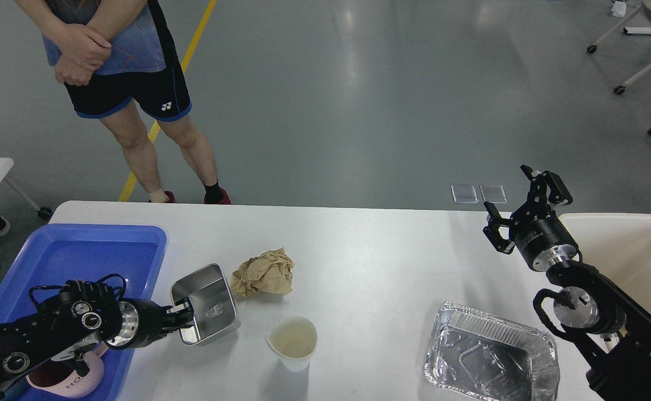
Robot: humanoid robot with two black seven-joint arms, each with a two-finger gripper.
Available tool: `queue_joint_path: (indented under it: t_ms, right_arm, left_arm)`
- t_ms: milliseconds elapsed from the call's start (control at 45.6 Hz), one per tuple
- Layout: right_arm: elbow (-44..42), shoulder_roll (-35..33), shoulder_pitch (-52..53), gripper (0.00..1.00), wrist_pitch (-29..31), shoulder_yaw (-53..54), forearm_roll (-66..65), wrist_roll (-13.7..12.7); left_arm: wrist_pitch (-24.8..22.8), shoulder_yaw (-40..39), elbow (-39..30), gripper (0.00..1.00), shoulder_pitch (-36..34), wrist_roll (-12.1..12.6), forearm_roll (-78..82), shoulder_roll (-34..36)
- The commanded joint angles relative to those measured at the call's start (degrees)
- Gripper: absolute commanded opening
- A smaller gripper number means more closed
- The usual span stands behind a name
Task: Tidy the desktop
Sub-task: 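Grasp the small metal tin with the left gripper, then lift the tin and lower it into the blue tray with the left gripper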
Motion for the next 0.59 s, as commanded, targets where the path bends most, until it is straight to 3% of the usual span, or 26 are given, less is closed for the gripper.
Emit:
queue_joint_path:
  t_ms: [0,132,285,570]
  right_arm:
    - [-0.52,0.02,0.13,1.00,0.01,0.01,0.00,-0.01]
    - [-0.61,-0.33,0.13,1.00,-0.07,0.10,0.00,-0.10]
    - [-0.61,-0.07,0.21,1.00,0.01,0.10,0.00,-0.01]
    - [-0.70,0.02,0.74,1.00,-0.16,0.10,-0.09,-0.01]
  left_arm:
    - [-1.85,-0.40,-1.99,0.00,-0.50,0.14,-0.20,3.16]
    - [-2.73,-0.84,-10.33,0.00,-1.73,1.64,-0.99,10.80]
    - [-6.50,-2.59,-20.71,0.00,-4.98,1.64,-5.47,24.16]
    - [-16.79,-8.82,-22.74,0.00,-10.35,1.02,-13.56,40.51]
